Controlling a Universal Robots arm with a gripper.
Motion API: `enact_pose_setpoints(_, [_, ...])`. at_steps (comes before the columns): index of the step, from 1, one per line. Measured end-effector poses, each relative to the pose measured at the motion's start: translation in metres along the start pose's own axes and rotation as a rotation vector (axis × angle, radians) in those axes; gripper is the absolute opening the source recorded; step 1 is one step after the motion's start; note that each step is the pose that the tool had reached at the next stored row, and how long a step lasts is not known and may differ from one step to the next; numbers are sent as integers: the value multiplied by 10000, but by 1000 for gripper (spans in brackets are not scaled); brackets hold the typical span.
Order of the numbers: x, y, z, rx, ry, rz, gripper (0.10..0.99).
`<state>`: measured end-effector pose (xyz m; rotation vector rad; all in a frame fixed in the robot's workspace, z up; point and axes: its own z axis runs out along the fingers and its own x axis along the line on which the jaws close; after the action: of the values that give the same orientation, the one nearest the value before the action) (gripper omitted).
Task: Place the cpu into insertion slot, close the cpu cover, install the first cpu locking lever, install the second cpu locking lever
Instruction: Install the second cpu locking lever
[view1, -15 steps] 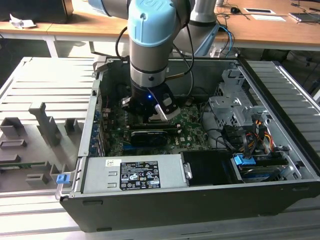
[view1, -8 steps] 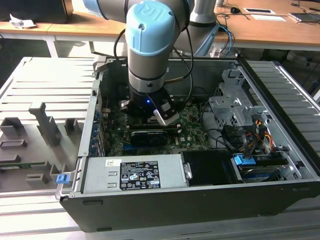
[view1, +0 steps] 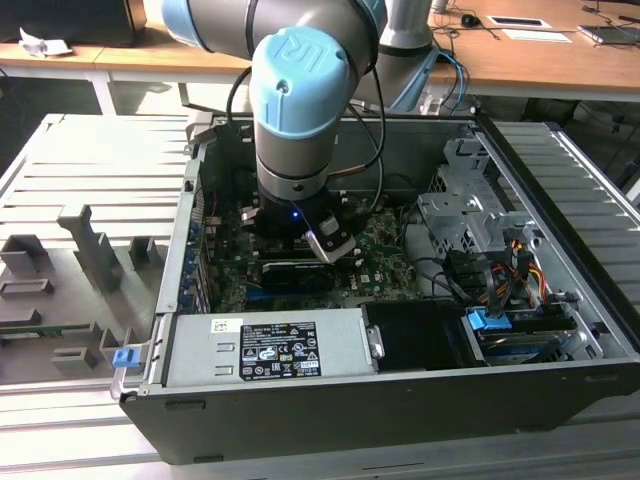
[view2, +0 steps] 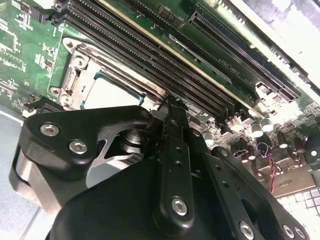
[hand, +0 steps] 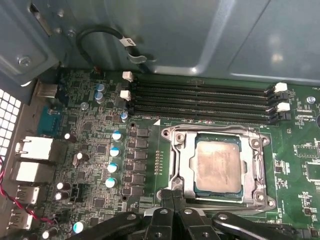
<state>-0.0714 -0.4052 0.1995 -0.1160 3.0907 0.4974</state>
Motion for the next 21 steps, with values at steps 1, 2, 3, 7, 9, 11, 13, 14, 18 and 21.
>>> enact_pose_setpoints(1, [2,-3,6,-28,0,1,106])
enact_pose_setpoints(2, [2,-4,10,-43,0,0,106])
enact_pose_setpoints(3, [3,-5,13,-58,-2,1,106])
enact_pose_setpoints(7, [19,-17,49,-147,-6,-2,106])
enact_pose_setpoints(9, [24,-18,57,-168,-10,-3,106])
enact_pose_setpoints(11, [30,-18,60,-183,-12,-4,106])
enact_pose_setpoints(13, [32,-19,58,-184,-11,-4,106])
enact_pose_setpoints(14, [32,-16,48,-184,-10,-5,106])
enact_pose_setpoints(18, [31,10,-14,-185,-12,-3,106])
enact_pose_setpoints(21, [29,38,-75,-189,-11,-4,106])
